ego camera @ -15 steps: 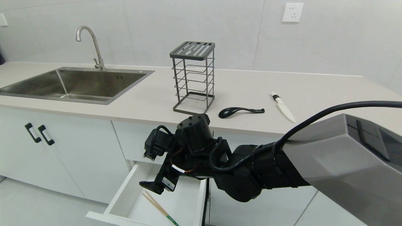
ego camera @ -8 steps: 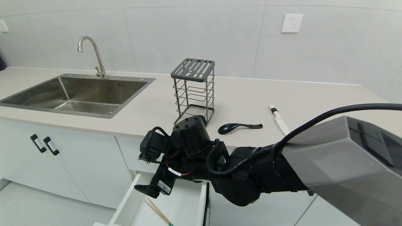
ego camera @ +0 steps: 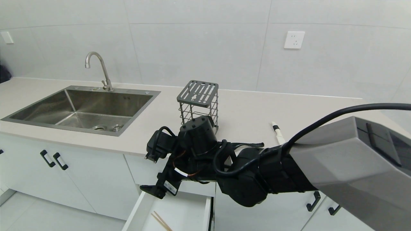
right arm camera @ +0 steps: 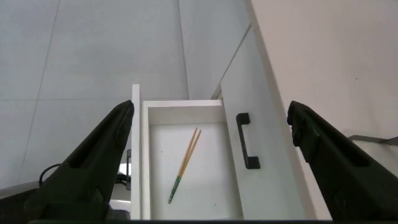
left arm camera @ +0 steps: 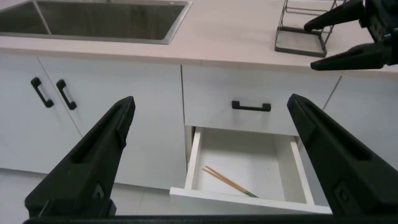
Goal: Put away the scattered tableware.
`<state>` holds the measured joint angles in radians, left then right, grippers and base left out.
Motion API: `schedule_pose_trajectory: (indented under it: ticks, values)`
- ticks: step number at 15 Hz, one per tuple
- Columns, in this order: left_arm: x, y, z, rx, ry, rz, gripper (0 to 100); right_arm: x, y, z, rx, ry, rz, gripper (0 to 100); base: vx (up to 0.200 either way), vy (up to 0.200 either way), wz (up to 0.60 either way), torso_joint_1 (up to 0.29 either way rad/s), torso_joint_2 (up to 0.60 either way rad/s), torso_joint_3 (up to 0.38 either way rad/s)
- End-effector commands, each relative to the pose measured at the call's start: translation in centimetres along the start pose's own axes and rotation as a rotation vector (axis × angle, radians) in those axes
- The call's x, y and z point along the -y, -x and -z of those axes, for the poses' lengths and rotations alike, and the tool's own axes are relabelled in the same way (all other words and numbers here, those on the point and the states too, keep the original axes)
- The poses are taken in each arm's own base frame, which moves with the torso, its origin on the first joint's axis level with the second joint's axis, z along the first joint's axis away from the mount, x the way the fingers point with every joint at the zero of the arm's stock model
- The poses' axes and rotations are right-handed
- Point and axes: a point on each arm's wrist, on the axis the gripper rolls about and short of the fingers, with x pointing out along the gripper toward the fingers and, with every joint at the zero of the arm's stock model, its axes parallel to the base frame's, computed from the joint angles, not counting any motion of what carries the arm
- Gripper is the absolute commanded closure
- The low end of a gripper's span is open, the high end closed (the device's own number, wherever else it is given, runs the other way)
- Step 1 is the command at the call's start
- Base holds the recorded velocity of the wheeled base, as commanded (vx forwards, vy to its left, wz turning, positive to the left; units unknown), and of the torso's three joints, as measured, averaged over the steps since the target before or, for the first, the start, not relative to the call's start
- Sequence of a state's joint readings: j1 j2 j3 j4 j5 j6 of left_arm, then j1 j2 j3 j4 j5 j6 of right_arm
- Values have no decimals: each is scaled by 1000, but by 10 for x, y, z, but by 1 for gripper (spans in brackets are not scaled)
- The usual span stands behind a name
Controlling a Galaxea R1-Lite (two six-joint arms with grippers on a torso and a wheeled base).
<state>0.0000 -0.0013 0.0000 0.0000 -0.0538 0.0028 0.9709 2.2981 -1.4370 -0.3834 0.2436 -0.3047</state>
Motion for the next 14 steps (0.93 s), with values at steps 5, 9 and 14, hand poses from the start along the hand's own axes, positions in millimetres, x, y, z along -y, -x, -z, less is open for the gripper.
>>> schedule_pose_trajectory:
  ticks: [5,9,14]
  values:
    - [0,0,0,-1,0,0,0,-11,20,13,-221,-71,-170,0,0,0,0,62,-120,-56]
    - [0,0,0,-1,0,0,0,-5,36,16,-286,-109,-170,0,0,0,0,0,0,0]
    - [0,0,0,-1,0,0,0,13,98,63,-250,-167,-36,0,0,0,0,0,0,0]
